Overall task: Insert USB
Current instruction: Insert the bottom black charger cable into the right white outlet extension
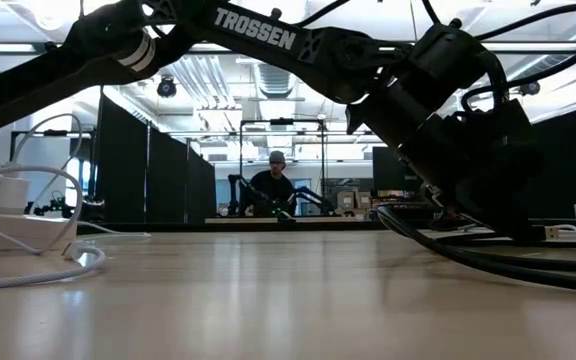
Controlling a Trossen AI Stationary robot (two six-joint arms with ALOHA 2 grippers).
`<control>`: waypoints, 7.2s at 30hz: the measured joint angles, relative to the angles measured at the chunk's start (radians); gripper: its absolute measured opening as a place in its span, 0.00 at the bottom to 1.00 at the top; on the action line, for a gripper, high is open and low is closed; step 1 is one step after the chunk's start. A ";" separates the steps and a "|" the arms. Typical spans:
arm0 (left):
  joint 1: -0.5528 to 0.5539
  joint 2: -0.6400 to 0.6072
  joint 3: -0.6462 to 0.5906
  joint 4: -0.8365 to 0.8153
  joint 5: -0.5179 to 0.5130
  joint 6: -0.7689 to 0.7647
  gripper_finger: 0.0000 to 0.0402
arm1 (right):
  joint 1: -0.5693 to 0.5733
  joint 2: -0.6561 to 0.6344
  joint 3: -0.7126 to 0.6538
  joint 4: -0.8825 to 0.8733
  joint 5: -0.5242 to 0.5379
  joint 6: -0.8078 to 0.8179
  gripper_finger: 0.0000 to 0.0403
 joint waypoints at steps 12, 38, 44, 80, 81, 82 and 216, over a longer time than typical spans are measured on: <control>-0.003 -0.016 0.002 -0.092 0.001 -0.058 0.05 | -0.009 0.003 -0.001 0.034 0.057 -0.017 0.00; -0.027 -0.022 -0.001 0.057 -0.002 -0.102 0.05 | -0.010 0.002 -0.002 0.035 0.058 -0.040 0.00; -0.026 -0.023 -0.001 0.044 -0.003 -0.100 0.05 | -0.010 0.002 -0.002 0.040 0.058 -0.041 0.00; -0.001 -0.023 -0.003 -0.019 -0.072 0.016 0.05 | -0.237 -0.177 -0.058 0.123 0.191 -0.549 0.00; -0.001 -0.023 -0.003 -0.024 -0.072 0.023 0.05 | -0.236 -0.185 -0.063 0.136 0.183 -0.581 0.00; -0.001 -0.023 -0.003 -0.028 -0.072 0.030 0.05 | -0.235 -0.195 -0.067 0.138 0.180 -0.607 0.00; -0.026 -0.085 -0.219 0.377 -0.041 0.130 0.05 | -0.174 -0.270 -0.164 0.447 0.117 -1.059 0.00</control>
